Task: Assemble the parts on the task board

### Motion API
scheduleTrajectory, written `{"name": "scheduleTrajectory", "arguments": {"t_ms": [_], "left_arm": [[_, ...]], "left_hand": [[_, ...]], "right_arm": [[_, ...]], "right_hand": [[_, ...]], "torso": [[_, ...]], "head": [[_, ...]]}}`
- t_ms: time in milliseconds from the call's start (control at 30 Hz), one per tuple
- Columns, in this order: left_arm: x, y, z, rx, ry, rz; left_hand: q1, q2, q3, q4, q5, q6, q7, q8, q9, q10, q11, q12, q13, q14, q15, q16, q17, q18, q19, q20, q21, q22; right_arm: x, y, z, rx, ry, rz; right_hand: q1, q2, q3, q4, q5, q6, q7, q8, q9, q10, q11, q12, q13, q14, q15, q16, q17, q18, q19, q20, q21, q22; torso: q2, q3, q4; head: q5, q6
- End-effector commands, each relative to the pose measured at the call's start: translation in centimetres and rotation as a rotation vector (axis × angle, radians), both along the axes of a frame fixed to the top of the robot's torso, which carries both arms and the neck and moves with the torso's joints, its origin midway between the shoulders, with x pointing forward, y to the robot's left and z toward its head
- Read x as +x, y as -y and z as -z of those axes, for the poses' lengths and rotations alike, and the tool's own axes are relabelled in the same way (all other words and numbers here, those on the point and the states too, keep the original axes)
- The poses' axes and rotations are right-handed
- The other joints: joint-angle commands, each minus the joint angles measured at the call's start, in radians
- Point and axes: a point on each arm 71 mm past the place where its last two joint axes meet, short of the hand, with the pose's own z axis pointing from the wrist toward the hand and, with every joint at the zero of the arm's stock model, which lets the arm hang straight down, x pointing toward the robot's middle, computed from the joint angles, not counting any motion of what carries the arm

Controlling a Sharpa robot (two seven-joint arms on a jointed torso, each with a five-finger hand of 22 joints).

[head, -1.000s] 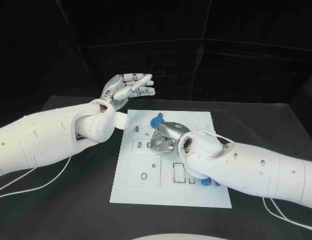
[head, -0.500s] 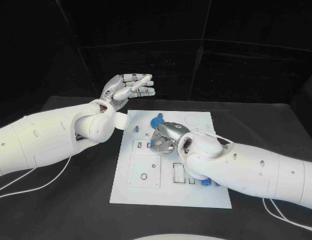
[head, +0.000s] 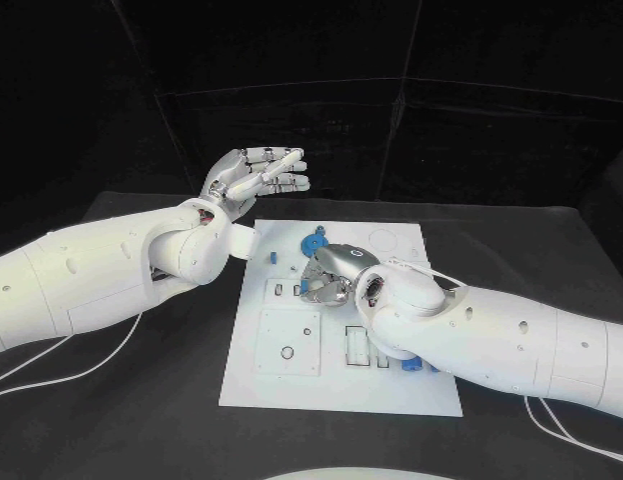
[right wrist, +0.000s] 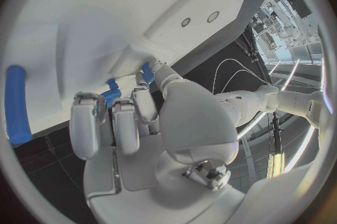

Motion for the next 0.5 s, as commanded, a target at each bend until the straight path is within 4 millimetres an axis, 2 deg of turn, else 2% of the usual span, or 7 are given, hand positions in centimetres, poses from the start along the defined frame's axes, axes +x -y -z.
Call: {"name": "scheduleTrajectory", "arguments": {"t_ms": [33,167,500], "left_arm": [[-0.03,0.10,-0.19,-0.010,0.010,0.012],[-0.03,0.08,-0.19,-0.009,0.010,0.011],[-0.01,0.09,-0.18,-0.009,0.009,0.012]], "left_hand": [[0.006,0.006,0.002,-0.006,0.001,0.005,0.037,-0.004,0.000,0.007,0.003,-0.007,0.000,0.004,-0.001,-0.004,0.000,0.006,0.008,0.003,-0.005,-0.001],[0.006,0.006,0.002,-0.006,0.001,0.005,0.037,-0.004,0.000,0.007,0.003,-0.007,0.000,0.004,-0.001,-0.004,0.000,0.006,0.008,0.003,-0.005,-0.001],[0.007,0.007,0.001,-0.009,0.001,0.005,0.038,-0.005,-0.001,0.008,0.003,-0.009,0.000,0.006,-0.001,-0.006,0.000,0.006,0.010,0.002,-0.007,-0.002]], "right_arm": [[0.03,0.11,0.10,0.000,0.001,0.013],[0.02,0.10,0.03,0.008,0.007,0.015],[-0.01,0.12,-0.18,0.031,0.023,0.019]], "right_hand": [[-0.011,-0.007,-0.005,0.007,-0.006,-0.014,0.002,-0.009,-0.002,-0.008,0.002,-0.006,-0.003,0.094,0.008,0.000,0.225,-0.011,0.024,0.009,0.002,0.092],[-0.016,-0.016,-0.018,0.013,-0.006,-0.032,0.005,-0.015,-0.002,-0.013,0.005,-0.012,-0.009,0.094,0.011,0.000,0.225,-0.011,0.024,0.012,0.002,0.093],[-0.015,-0.020,-0.030,0.018,-0.006,-0.056,0.010,-0.021,-0.003,-0.021,0.009,-0.022,-0.018,0.094,0.015,0.000,0.225,-0.011,0.023,0.015,0.001,0.092]], "torso": [[0.000,-0.0002,0.0001],[0.000,-0.0002,0.0000],[0.000,0.0003,-0.0004]], "head": [[0.000,0.000],[0.000,0.001],[-0.001,0.000]]}}
